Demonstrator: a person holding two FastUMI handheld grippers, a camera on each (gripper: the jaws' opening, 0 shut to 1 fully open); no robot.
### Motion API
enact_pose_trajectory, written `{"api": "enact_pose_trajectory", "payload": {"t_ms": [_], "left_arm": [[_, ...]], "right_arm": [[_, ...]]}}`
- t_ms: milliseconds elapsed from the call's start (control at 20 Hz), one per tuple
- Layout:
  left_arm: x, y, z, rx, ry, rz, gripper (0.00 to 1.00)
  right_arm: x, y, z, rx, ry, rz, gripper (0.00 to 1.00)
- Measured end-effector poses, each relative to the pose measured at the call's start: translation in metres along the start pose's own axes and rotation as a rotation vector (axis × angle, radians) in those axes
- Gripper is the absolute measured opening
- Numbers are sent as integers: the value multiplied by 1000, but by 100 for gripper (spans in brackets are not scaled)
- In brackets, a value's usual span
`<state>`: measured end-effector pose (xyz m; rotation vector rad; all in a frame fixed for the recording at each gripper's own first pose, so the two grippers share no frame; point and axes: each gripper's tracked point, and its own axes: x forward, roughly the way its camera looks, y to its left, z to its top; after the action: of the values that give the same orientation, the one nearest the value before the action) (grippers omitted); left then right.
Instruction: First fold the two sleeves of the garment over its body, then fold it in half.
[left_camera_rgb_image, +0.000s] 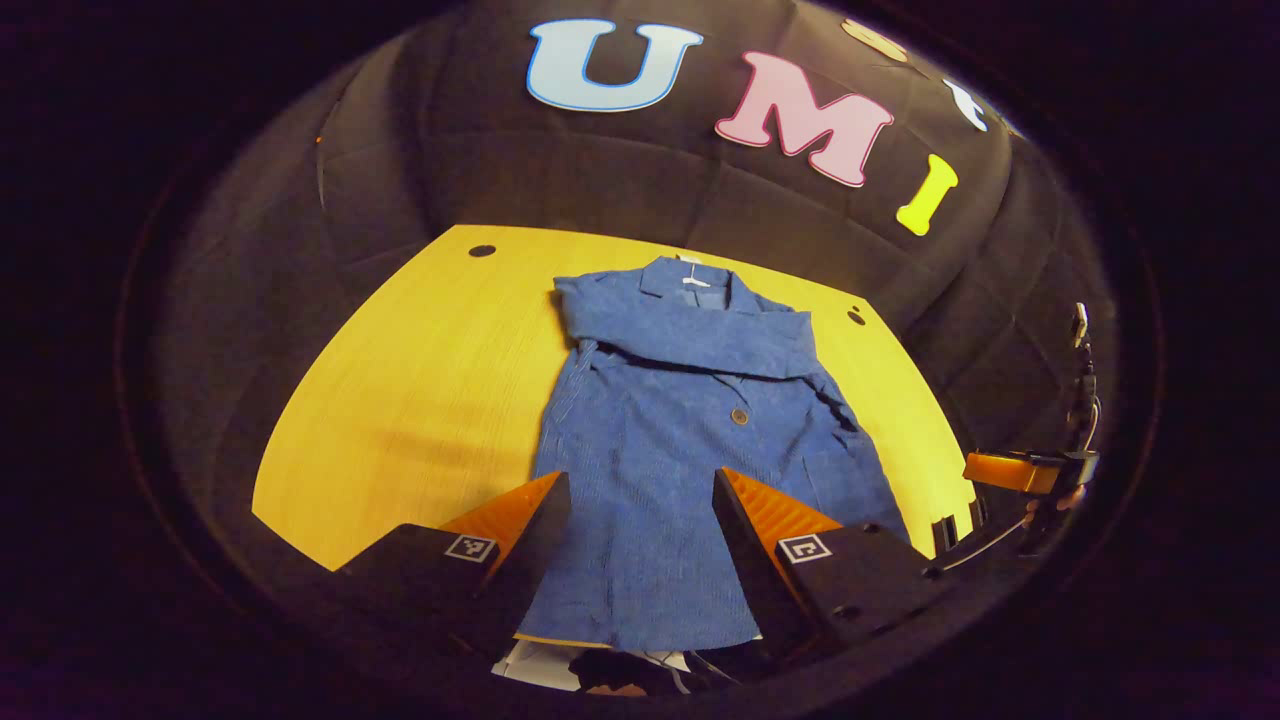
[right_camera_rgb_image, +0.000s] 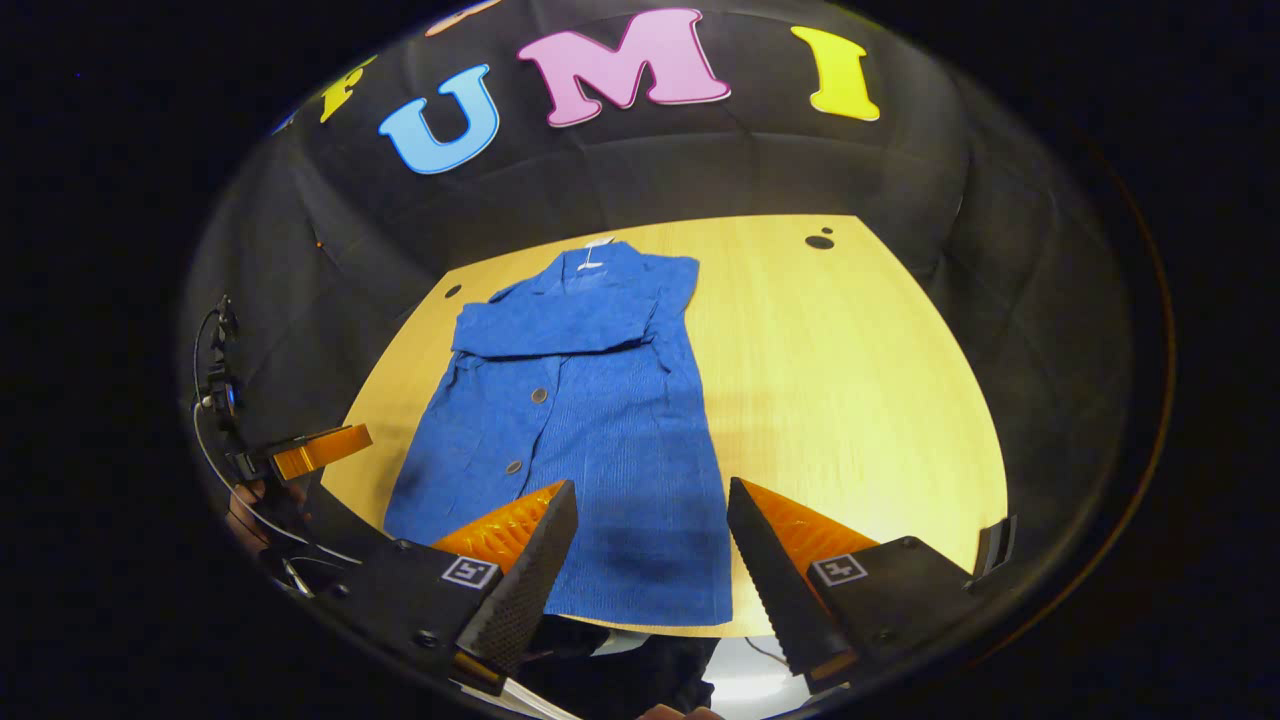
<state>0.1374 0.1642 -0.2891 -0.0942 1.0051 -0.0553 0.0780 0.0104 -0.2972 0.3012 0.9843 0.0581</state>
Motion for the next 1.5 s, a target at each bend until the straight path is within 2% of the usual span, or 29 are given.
{"api": "enact_pose_trajectory", "payload": {"t_ms": [200, 450, 600, 800, 1000, 1500], "left_arm": [[10, 31, -37, -1, 127, 87, 85], [19, 50, -78, -57, 289, 105, 82], [24, 57, -90, -95, 351, 116, 86], [27, 72, -96, -63, 383, 154, 85], [31, 67, -105, -60, 431, 143, 85], [39, 77, -105, 34, 444, 200, 85]], "right_arm": [[13, -7, -25, 4, 88, -30, 98], [23, -17, -59, -6, 209, -71, 98], [28, -23, -69, -4, 256, -86, 98], [35, -40, -79, -26, 297, -148, 98], [39, -43, -87, -17, 331, -167, 98], [48, -52, -109, -73, 404, -219, 98]]}}
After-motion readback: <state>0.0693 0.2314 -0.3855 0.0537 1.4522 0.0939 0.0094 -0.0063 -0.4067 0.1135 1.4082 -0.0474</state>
